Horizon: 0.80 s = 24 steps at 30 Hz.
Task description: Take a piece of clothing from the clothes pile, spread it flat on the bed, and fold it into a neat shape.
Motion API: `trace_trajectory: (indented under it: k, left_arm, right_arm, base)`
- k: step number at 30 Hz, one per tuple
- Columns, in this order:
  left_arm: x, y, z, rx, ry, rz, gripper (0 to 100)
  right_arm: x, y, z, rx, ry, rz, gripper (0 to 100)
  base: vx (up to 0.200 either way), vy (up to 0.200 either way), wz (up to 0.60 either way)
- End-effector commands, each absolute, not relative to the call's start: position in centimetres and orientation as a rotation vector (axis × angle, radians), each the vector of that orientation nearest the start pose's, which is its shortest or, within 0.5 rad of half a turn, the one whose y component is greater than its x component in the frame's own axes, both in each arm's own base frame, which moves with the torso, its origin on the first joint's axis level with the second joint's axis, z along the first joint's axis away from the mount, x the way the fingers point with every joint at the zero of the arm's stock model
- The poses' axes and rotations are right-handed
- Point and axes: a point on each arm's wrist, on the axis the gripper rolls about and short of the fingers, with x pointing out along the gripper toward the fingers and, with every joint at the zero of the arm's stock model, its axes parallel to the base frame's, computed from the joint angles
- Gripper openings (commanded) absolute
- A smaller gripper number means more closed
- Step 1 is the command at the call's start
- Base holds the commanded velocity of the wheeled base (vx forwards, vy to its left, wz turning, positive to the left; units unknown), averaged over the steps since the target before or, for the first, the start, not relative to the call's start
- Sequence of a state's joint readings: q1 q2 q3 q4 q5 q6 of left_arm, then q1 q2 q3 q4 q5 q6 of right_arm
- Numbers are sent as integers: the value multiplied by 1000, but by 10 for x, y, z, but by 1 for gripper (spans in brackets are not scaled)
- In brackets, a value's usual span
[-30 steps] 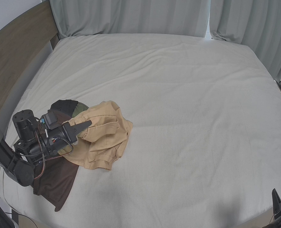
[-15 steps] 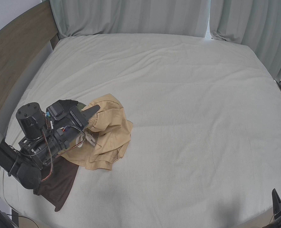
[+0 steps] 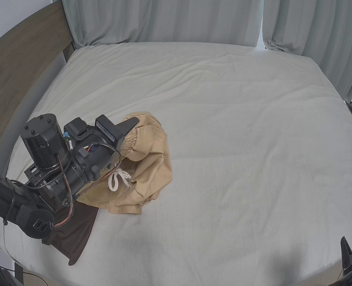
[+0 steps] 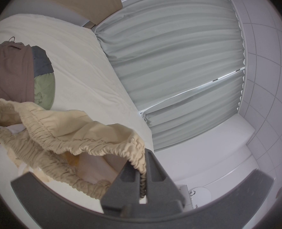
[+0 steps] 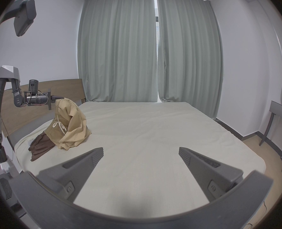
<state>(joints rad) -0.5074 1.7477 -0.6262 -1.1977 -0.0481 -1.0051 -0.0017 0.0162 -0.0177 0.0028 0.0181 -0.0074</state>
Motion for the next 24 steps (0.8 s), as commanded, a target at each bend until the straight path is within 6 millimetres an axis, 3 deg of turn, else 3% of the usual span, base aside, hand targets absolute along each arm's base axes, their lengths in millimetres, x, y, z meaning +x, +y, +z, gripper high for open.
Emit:
trace_trajectory:
  k: [1,6,11,17,24]
  left_arm:
    - [256,-161,192,-1022,192,-576,0]
    - [255,-168,197,-1034,204,-582,0]
    - [242,-181,205,-1059,247,-637,0]
    - [229,-202,205,-1065,297,-707,0]
    - [231,-230,215,-1107,301,-786,0]
  right_arm:
    - [-23,0,75,-6,3,17,100]
    - [-23,0,76,-6,1,17,100]
    - [-23,0,76,-6,1,17,100]
    - [-23,0,76,-6,1,17,100]
    - [-23,0,76,-5,1,17,100]
  base:
    - [0,0,0]
    - [0,0,0]
    - [0,0,0]
    - [0,0,0]
    - [0,0,0]
